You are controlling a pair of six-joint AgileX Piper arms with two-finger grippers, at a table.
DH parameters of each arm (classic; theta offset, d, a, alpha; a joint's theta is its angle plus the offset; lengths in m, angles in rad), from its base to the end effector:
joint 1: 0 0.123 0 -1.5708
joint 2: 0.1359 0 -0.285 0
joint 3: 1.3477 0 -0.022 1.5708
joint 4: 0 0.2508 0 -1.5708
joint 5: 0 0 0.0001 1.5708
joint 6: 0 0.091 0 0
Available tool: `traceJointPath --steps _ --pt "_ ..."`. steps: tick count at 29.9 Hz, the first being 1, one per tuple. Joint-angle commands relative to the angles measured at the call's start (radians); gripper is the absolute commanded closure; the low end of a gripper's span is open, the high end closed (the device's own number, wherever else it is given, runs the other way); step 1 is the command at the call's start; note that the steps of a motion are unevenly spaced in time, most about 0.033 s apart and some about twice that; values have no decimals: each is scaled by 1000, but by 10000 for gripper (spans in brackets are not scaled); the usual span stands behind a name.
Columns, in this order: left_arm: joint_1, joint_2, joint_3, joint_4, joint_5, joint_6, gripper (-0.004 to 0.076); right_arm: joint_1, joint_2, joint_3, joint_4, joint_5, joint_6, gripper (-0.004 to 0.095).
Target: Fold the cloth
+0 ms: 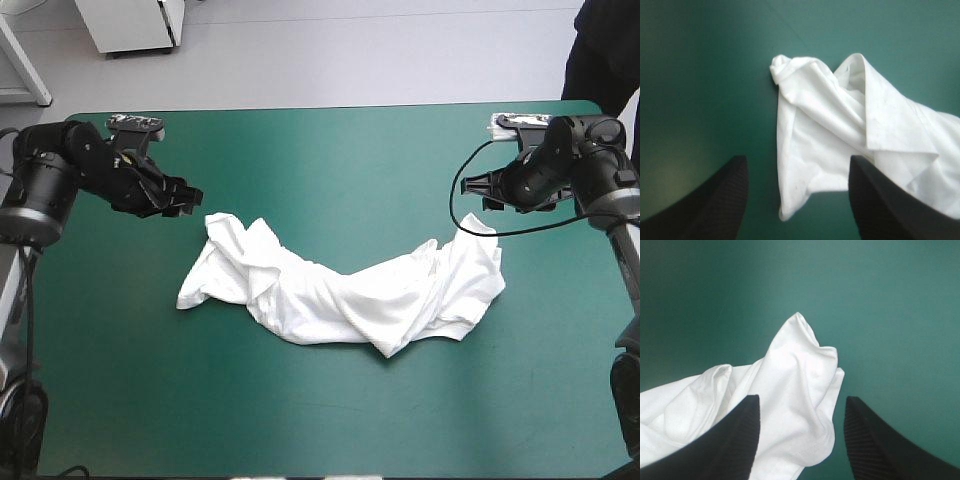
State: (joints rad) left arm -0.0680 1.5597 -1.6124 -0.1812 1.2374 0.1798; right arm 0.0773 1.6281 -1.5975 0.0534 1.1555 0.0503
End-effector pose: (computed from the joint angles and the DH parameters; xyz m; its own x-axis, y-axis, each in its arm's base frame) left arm 0.3202 -0.0373 0.3829 -0.8619 0.1769 -0.4752 0.2501 0.9636 -0.0950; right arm 0.3438 0.0311 0.3579 -0.8926 0.0028 -0.4507 -0.0353 0.9965 0.0760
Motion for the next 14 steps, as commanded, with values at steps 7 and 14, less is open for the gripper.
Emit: traceJointPath --steps 7,14 --pt "-20 -164 345 18 -41 -74 330 0 -51 -31 2 -6 -3 414" --pt "-62 -143 477 35 -220 -120 331 0 -51 -31 2 26 -3 422"
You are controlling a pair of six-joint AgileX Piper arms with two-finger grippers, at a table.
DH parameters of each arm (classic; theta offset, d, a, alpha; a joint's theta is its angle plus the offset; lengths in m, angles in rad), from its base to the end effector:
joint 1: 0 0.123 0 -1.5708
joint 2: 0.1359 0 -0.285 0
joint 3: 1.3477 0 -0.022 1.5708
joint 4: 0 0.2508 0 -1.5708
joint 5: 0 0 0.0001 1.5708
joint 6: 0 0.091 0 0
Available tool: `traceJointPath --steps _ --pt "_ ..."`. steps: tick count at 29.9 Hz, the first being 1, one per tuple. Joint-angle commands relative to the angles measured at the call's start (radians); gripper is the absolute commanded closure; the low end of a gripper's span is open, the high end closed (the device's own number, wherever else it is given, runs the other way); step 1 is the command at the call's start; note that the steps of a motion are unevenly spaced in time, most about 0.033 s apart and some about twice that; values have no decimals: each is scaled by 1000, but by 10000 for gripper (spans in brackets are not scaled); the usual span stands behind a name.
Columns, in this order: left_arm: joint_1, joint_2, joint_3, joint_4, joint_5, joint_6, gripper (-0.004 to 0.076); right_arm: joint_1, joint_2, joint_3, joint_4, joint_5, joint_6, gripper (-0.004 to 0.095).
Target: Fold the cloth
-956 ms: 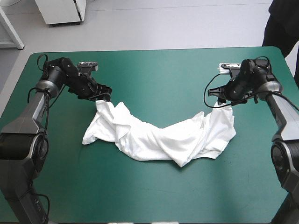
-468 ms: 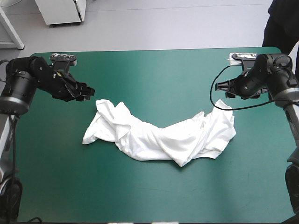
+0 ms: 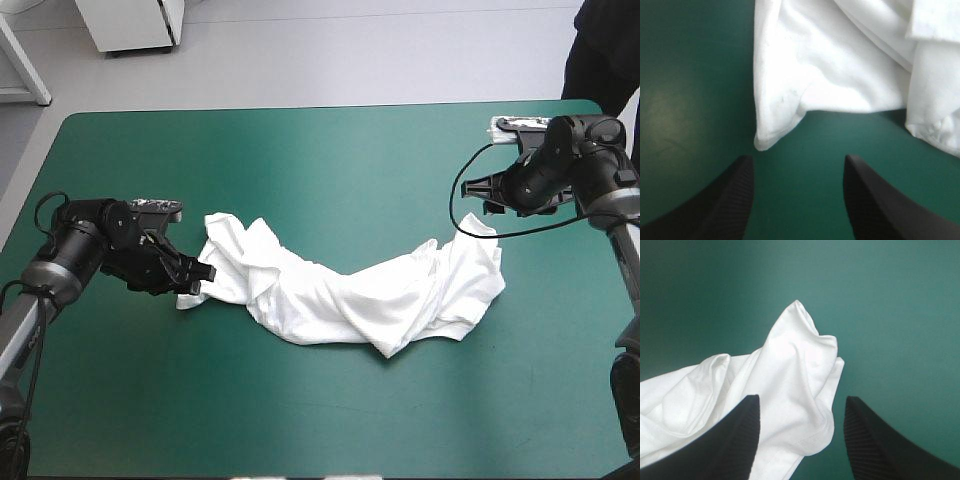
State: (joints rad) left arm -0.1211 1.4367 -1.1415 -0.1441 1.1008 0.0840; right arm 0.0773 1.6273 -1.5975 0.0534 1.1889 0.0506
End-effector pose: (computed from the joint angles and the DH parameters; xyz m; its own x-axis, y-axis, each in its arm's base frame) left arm 0.2707 -0.0447 0.2906 -0.9547 0.1345 -0.2653 0.1708 0.9781 -0.1187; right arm 0.3409 0.0309 0.3568 -0.9068 0.0003 -0.4215 -0.0343 0.9966 0.0747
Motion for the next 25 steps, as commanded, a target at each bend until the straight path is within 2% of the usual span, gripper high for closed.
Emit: traceJointPath --steps 1,16,19,22,25 --pt "-7 -13 12 -2 -93 -29 331 0 -51 -31 2 -5 -3 421" --pt "-7 186 18 42 -177 -65 350 0 -57 -31 4 39 -1 422" --pt "-7 200 18 42 -181 -67 483 0 -81 -29 12 43 4 422" --pt "-7 200 18 42 -185 -53 743 0 -121 -18 47 60 4 422" --pt "-7 200 18 39 -183 -44 746 0 -179 16 80 60 4 421"
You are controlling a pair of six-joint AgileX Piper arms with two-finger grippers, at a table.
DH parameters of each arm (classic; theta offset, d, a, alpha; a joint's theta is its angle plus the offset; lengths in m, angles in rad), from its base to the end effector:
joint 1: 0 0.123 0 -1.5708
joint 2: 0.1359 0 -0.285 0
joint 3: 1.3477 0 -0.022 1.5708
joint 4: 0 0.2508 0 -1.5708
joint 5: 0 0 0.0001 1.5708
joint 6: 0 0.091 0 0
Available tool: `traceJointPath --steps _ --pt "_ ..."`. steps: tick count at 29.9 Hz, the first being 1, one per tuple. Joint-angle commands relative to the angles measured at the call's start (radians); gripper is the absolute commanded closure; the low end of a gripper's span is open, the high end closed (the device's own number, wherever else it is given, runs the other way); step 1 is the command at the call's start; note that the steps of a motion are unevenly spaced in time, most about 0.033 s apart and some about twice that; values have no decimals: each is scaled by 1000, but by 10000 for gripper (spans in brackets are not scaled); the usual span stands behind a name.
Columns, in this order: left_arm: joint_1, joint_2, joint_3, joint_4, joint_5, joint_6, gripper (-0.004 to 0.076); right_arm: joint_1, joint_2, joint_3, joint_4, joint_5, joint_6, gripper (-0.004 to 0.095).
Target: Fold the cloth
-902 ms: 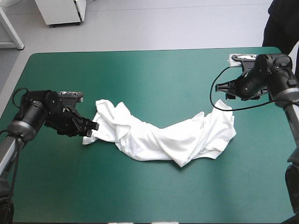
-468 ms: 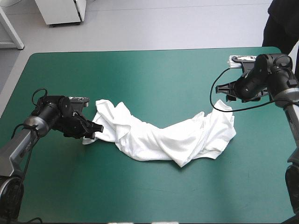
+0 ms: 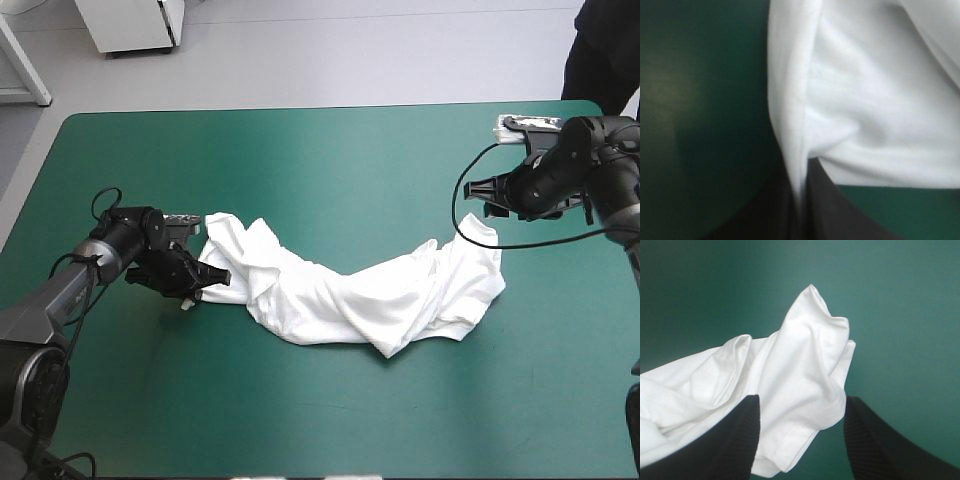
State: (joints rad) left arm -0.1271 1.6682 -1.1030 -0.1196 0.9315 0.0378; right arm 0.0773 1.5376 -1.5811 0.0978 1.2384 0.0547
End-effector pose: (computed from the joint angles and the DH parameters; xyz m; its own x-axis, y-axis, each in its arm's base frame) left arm 0.3098 -0.0484 0.2151 -0.9827 0.0917 -0.1607 0.1086 0.9890 -0.0999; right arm 0.3139 0.0327 0.3799 -0.8982 0.0169 -0.4392 -0.0405 0.9918 0.1210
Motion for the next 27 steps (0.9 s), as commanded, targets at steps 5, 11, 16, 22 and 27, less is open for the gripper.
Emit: traceJointPath --steps 5,11,16,22,27 --pt "-1 -32 -21 9 -13 2 746 0 -208 102 47 11 0 421" --pt "-1 -32 -21 9 -30 2 746 0 -324 272 117 11 -2 421" --pt "-1 -32 -21 9 -32 2 746 43 -343 408 149 -17 -7 421" --pt "-1 -32 -21 4 -30 2 746 145 -318 526 92 -170 61 422" --pt "-1 -32 -21 4 -20 2 746 174 -267 610 17 -238 99 421"
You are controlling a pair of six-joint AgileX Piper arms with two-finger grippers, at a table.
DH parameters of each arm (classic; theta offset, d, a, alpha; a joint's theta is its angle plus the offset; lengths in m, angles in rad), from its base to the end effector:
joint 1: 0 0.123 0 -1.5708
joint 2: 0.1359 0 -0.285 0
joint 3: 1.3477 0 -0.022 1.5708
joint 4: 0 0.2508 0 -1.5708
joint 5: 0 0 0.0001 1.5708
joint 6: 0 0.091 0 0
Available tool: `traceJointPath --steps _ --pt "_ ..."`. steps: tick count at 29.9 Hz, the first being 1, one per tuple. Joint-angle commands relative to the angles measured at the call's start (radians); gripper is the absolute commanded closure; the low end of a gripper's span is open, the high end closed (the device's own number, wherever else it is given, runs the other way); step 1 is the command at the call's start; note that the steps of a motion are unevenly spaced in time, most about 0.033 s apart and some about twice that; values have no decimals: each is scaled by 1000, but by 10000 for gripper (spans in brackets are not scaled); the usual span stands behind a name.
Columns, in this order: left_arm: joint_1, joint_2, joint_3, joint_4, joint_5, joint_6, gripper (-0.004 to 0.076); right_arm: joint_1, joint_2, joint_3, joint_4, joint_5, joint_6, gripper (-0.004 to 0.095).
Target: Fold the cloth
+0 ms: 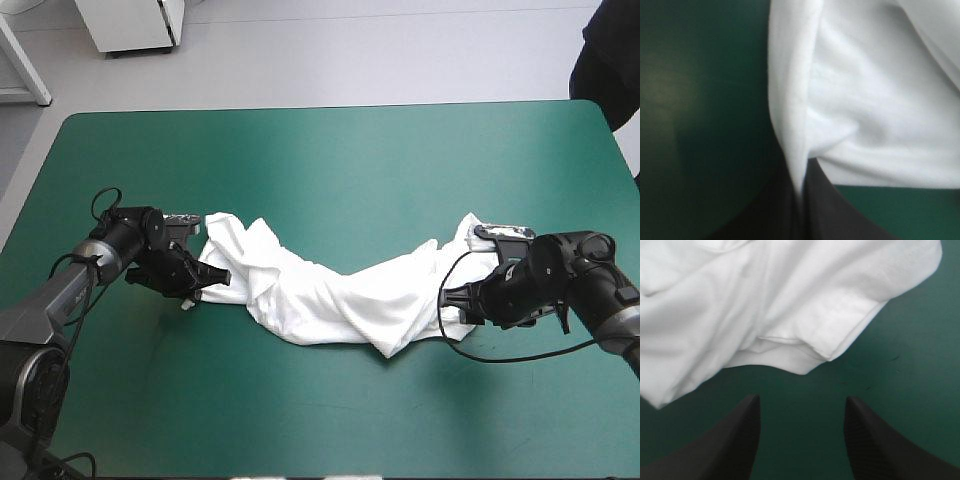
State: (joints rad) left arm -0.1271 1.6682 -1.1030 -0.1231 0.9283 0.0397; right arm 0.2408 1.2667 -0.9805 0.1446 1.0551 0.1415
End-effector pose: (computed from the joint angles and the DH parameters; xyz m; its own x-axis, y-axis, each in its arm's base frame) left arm 0.3101 -0.0487 0.2151 -0.9823 0.0911 -0.1639 0.1088 0.9887 -0.1026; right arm 0.2215 0.0661 0.2903 -0.9588 -0.0193 -0.2834 -0.0738 0.9803 0.1830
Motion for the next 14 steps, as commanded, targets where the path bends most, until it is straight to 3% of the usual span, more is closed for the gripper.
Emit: traceJointPath --steps 1,14 --pt "-1 -32 -21 7 -17 0 746 13 16 18 -33 -61 12 422" --pt "-1 -32 -21 7 -13 0 746 106 201 42 -58 -191 111 422"
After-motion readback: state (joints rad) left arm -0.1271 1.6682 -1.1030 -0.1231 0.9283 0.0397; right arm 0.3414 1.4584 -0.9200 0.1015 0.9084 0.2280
